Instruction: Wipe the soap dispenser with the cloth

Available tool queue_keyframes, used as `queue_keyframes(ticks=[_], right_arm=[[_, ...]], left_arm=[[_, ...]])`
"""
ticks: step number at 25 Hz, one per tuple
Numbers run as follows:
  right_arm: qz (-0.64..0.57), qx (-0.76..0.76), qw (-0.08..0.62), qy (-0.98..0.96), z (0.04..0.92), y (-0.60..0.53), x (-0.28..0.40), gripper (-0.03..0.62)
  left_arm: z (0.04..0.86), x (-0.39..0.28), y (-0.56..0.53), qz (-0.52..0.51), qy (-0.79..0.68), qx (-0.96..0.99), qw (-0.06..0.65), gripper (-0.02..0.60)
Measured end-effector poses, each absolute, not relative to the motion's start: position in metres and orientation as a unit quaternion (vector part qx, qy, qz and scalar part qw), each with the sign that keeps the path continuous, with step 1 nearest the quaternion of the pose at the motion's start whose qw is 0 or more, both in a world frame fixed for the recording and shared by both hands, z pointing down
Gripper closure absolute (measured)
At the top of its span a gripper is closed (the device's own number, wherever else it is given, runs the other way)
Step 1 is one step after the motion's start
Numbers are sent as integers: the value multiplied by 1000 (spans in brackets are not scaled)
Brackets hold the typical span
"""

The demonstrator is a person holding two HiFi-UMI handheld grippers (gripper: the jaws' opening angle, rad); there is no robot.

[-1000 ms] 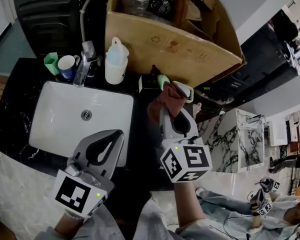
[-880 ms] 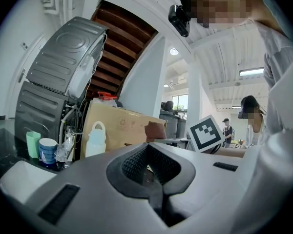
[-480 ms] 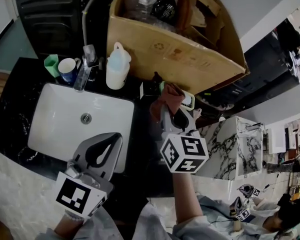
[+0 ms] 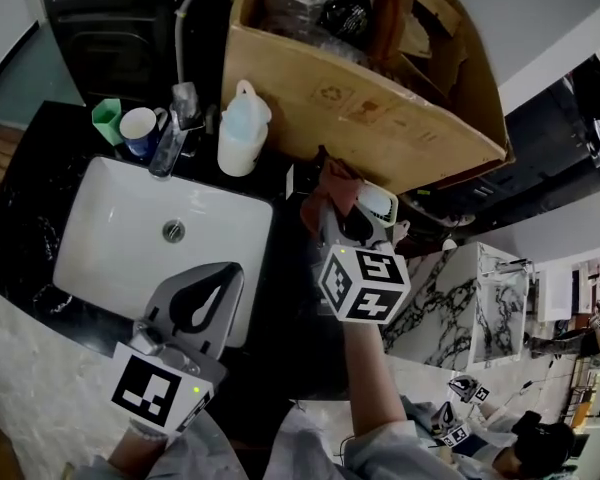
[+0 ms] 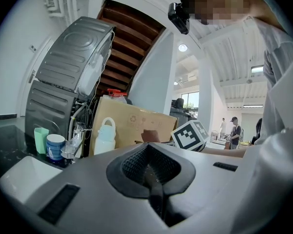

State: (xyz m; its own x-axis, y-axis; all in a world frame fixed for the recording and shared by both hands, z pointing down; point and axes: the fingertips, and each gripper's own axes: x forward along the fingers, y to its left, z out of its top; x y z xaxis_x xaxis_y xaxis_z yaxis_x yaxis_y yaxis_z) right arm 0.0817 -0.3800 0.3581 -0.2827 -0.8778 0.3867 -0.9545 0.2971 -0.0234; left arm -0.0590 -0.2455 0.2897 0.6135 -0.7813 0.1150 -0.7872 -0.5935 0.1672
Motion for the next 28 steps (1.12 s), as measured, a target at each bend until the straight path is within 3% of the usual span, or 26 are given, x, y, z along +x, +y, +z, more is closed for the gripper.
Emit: queue_keyframes(ticks=[20,24,28], right_arm=[[148,521,196,-818,410,-413,50,519],[148,510,204,-823,417,-415,41,519],[150,497,213,-827,422,-415,35,519]], left_arm=[[300,-52,-262,31,-467,878,104,578],[304,-42,-258,27,-470,868,159,578],[305,-39,-255,26,-471,866,167,578]])
